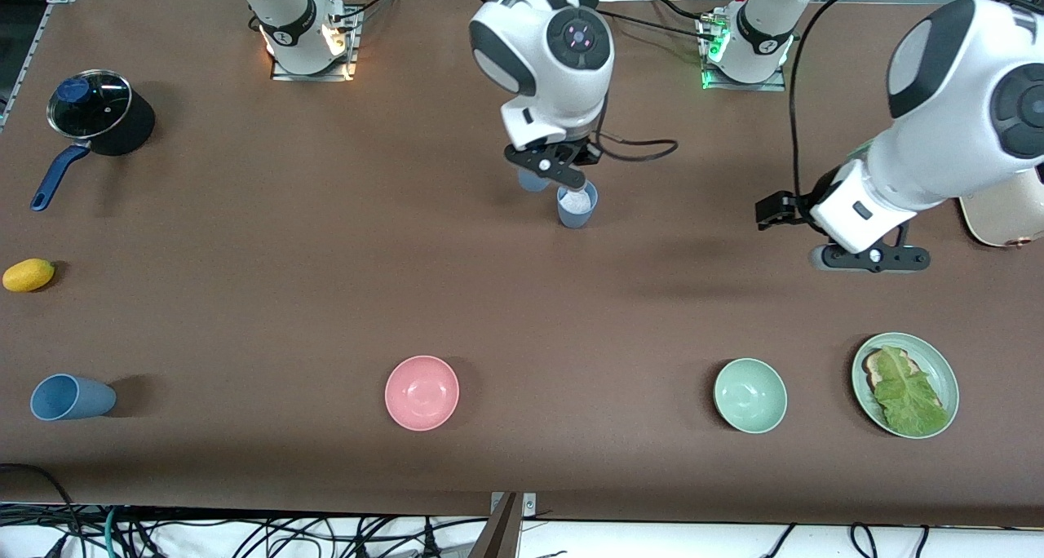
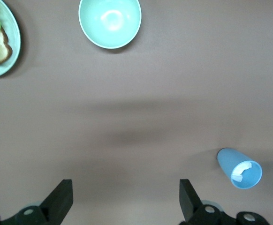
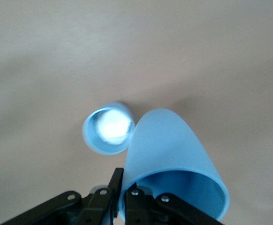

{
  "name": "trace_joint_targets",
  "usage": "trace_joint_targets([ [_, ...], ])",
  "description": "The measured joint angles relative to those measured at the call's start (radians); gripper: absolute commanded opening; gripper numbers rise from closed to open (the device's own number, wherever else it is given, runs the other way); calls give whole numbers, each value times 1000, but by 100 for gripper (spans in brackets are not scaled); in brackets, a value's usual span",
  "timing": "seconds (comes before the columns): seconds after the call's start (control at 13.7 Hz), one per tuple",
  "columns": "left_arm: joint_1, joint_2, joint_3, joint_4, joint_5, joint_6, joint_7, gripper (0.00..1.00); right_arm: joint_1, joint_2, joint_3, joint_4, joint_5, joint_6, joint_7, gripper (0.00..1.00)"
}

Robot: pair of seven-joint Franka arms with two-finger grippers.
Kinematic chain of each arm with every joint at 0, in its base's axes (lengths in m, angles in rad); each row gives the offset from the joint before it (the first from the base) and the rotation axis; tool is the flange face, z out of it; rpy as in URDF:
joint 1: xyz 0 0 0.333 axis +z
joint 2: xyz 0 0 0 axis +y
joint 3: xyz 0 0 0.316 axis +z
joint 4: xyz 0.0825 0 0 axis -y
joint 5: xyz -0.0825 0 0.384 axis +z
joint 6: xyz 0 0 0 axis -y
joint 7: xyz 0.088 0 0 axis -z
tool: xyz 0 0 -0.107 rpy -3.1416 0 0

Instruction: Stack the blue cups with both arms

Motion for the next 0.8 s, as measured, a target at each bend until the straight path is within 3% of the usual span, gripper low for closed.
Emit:
trace_joint_targets([
  [0.15,-20,-11,57,-2,1,13,72,100,10,2,0,0,1,67,37,0],
  [0.37,-168,-76,290,-79,0,85,194,100,14,25,1,-2,7,136,76,0],
  [0.51,-231,-130,383,-164,0,161,212,100,24,46,1,-3,7,158,88,0],
  [0.8,-270,-207,403,-269,0,198,212,100,36,64,1,-11,7,163,103,0],
])
